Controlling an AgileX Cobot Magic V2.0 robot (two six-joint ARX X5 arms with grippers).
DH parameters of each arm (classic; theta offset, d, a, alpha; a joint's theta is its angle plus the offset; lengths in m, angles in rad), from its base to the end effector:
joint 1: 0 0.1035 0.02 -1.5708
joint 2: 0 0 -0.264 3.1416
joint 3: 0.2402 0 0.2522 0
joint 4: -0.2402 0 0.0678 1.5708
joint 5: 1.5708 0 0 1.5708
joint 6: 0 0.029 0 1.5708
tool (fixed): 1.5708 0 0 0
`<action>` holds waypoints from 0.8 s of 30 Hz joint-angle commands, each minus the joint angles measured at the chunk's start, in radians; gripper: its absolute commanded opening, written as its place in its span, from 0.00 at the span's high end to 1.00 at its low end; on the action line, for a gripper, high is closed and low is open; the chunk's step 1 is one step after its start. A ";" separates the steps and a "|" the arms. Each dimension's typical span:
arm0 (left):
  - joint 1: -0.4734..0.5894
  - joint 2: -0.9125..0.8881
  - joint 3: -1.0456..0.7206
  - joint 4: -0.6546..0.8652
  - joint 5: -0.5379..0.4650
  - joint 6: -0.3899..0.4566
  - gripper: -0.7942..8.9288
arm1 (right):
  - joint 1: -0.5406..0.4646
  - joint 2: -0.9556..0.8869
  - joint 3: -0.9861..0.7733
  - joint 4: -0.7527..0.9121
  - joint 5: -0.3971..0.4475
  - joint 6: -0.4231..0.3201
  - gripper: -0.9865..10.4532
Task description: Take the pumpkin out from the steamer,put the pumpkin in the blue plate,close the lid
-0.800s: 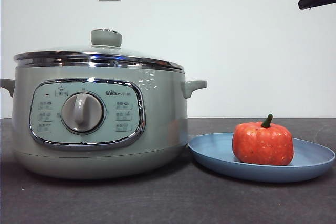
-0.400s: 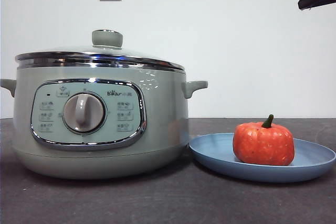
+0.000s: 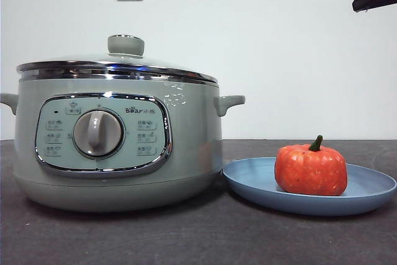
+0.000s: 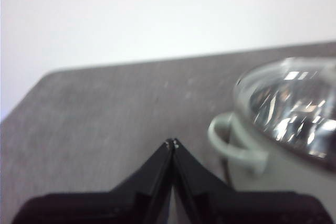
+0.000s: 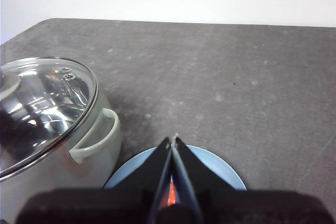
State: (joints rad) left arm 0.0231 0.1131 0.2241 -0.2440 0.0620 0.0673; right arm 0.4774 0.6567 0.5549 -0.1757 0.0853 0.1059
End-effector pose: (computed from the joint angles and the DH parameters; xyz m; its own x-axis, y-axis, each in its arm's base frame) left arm 0.0904 0.0003 0.2072 0.9904 -0.0391 -0.1323 0.0472 0.9972 0.0585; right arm 0.1376 0.0684 0.2730 0.8903 0.3646 -0.2729 -0.3571 0.9307 0.0785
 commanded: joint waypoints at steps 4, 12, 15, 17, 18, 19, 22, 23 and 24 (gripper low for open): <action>0.033 -0.058 -0.106 0.021 0.021 -0.021 0.92 | 0.001 -0.003 -0.006 0.006 -0.001 0.009 0.91; 0.051 -0.112 -0.190 0.041 0.024 -0.049 0.92 | 0.001 -0.003 -0.006 0.006 -0.001 0.009 0.91; 0.051 -0.112 -0.209 0.037 0.023 -0.061 0.92 | 0.001 -0.003 -0.006 0.006 -0.001 0.009 0.91; 0.051 -0.112 -0.212 0.042 0.025 -0.069 0.92 | 0.001 -0.003 -0.006 0.006 -0.001 0.009 0.91; 0.051 -0.112 -0.212 0.040 0.024 -0.075 0.92 | 0.001 -0.003 -0.006 0.006 -0.001 0.009 0.91; 0.051 -0.112 -0.212 0.040 0.024 -0.076 0.92 | 0.001 -0.003 -0.006 0.007 -0.001 0.009 0.91; 0.051 -0.112 -0.212 0.041 0.023 -0.074 0.92 | 0.001 -0.003 -0.006 0.006 -0.001 0.009 0.91; 0.051 -0.111 -0.212 0.041 0.021 -0.074 0.92 | 0.001 -0.002 -0.006 0.006 -0.001 0.009 0.91; 0.051 -0.111 -0.212 0.041 0.020 -0.074 0.92 | 0.001 -0.003 -0.006 0.006 -0.001 0.009 0.91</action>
State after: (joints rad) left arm 0.0700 0.0044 0.0277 -0.2039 0.0837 -0.0006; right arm 0.4774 0.6567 0.5549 -0.1772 0.0849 0.1059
